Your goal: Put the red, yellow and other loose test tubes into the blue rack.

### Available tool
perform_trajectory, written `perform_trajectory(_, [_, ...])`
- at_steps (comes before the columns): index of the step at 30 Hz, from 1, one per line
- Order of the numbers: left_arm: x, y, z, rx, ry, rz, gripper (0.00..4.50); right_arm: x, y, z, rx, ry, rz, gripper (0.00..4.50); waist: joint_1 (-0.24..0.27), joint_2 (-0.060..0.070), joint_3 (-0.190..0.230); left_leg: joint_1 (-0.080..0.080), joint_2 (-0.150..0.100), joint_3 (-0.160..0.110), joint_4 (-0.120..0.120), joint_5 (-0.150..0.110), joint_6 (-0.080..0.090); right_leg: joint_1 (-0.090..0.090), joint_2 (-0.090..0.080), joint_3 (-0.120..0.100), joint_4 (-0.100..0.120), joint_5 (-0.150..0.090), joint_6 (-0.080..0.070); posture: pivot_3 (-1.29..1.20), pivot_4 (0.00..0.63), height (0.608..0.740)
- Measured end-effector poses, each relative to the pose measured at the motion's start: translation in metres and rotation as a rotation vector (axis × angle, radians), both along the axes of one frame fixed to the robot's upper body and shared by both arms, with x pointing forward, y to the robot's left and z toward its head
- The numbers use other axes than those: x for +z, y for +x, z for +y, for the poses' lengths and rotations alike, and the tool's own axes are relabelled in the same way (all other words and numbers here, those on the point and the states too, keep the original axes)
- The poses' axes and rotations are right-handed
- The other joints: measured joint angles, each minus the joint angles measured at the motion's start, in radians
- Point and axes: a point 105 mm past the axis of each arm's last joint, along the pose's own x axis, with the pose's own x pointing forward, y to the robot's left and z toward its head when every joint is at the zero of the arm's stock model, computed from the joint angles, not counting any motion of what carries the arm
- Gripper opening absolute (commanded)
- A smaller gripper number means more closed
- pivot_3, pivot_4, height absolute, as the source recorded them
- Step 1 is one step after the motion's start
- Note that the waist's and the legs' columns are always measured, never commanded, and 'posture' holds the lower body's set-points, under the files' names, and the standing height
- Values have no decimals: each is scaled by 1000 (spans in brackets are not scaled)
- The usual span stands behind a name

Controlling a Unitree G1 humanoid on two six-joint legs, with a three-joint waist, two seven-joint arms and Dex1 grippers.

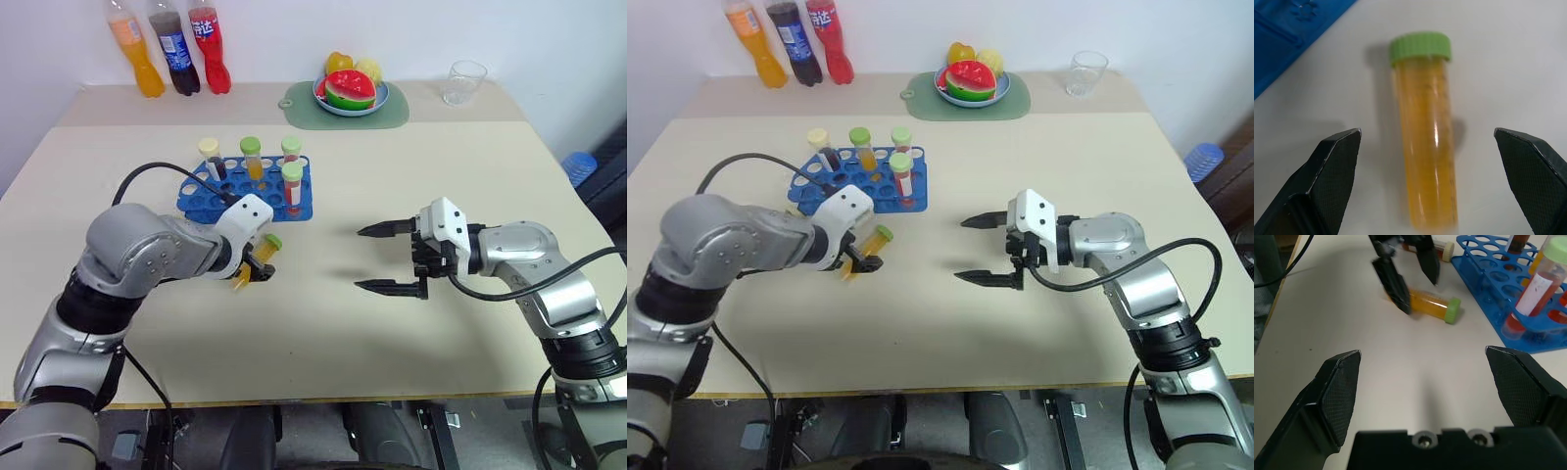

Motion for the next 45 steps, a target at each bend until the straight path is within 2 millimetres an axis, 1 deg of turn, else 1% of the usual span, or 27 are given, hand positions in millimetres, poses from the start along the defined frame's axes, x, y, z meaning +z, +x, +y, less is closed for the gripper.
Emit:
perform_trajectory(4, [-5,7,-16,4,-10,35,4500,-2,-3,3,-14,3,-3,4486,13,0,0,-1,0,0,0,0,0,0,0,0,-1,0,0,0,150,734])
perform_trajectory(5, [-8,7,-18,7,-14,49,3985,-2,-3,4,-11,5,-5,4500,13,0,0,-1,0,0,0,0,0,0,0,0,-1,0,0,0,150,734])
perform_trajectory(6, [-11,8,-20,10,-16,64,3670,-3,-4,5,-8,6,-3,4500,14,0,0,-1,0,0,0,0,-1,0,0,0,-1,0,0,0,150,734])
perform_trajectory(9, [-14,9,-19,28,0,66,2376,-4,-2,7,-6,9,3,4500,11,0,0,-1,0,0,0,1,-1,-1,0,0,0,0,0,0,150,734])
perform_trajectory(11, [-14,9,-18,34,4,64,1265,-3,0,7,-10,14,1,4500,12,0,0,-1,0,0,0,1,-1,-1,0,0,0,0,0,0,150,734])
perform_trajectory(12, [-14,9,-18,37,3,63,838,-3,0,7,-9,14,1,4500,13,0,0,-1,0,0,0,1,-1,-1,0,0,0,0,0,0,150,734])
perform_trajectory(15, [-14,8,-12,60,-13,54,781,-4,-1,8,-1,12,5,4500,10,0,0,-1,0,0,0,1,-1,-1,0,0,0,0,0,0,150,734])
perform_trajectory(18, [-10,5,-2,102,-80,18,781,-6,-2,9,4,9,12,4500,9,0,0,-1,0,0,0,1,-2,-2,0,0,1,0,0,0,150,734])
perform_trajectory(21, [20,-3,3,63,-203,-173,781,-7,-2,10,5,12,18,4500,12,0,0,-3,0,0,0,4,-7,-3,-1,0,1,0,0,0,150,734])
perform_trajectory(23, [49,-12,18,53,-291,-437,781,-10,-3,9,-3,19,33,4500,7,1,0,-2,0,3,-2,4,-8,-3,-1,1,-1,0,0,0,150,734])
perform_trajectory(25, [73,-20,23,63,-438,-626,781,-16,-1,8,-23,33,61,4500,17,0,0,-2,0,2,-1,5,-8,-2,-1,0,-1,0,0,0,150,734])
perform_trajectory(27, [83,-23,22,71,-545,-728,781,-18,0,14,-27,68,70,4500,33,-1,-1,-2,0,2,1,2,-4,-1,-1,0,-2,0,0,0,150,734])
perform_trajectory(29, [87,-18,21,111,-567,-833,781,-18,4,21,-47,116,74,4500,44,-1,-1,-1,-2,1,2,2,-4,2,-1,0,-2,1,0,0,150,734])
perform_trajectory(31, [86,-2,23,229,-562,-938,781,-18,9,29,-74,172,78,4500,46,-2,-1,1,-3,1,2,2,-4,4,-2,1,-3,1,1,0,150,734])
perform_trajectory(32, [80,8,24,290,-538,-979,781,-16,11,34,-84,200,75,4500,43,-2,-1,1,-3,1,2,2,-3,4,-2,1,-3,1,1,0,150,734])
perform_trajectory(35, [62,28,21,391,-499,-1064,781,-14,15,41,-116,246,68,4500,42,-1,-2,0,-3,1,1,1,-2,2,-2,1,-3,1,1,0,150,734])
perform_trajectory(37, [51,41,16,406,-454,-1134,781,-14,17,45,-129,267,71,4500,42,-1,-2,-1,-2,1,0,1,-2,1,-2,1,-3,1,1,0,150,734])
perform_trajectory(39, [44,49,8,388,-457,-1181,781,-15,17,47,-136,268,77,4500,42,-1,-2,-1,-2,1,0,1,-2,0,-2,1,-3,1,1,0,150,734])
perform_trajectory(42, [40,53,0,352,-472,-1231,781,-16,18,48,-149,270,77,4500,40,-1,-2,-1,-2,1,0,1,-2,0,-2,1,-3,2,2,0,150,734])
perform_trajectory(45, [39,61,2,352,-486,-1260,781,-18,18,46,-171,271,84,4500,42,-1,-2,-1,-2,1,1,1,-2,0,-2,1,-2,2,2,0,150,734])
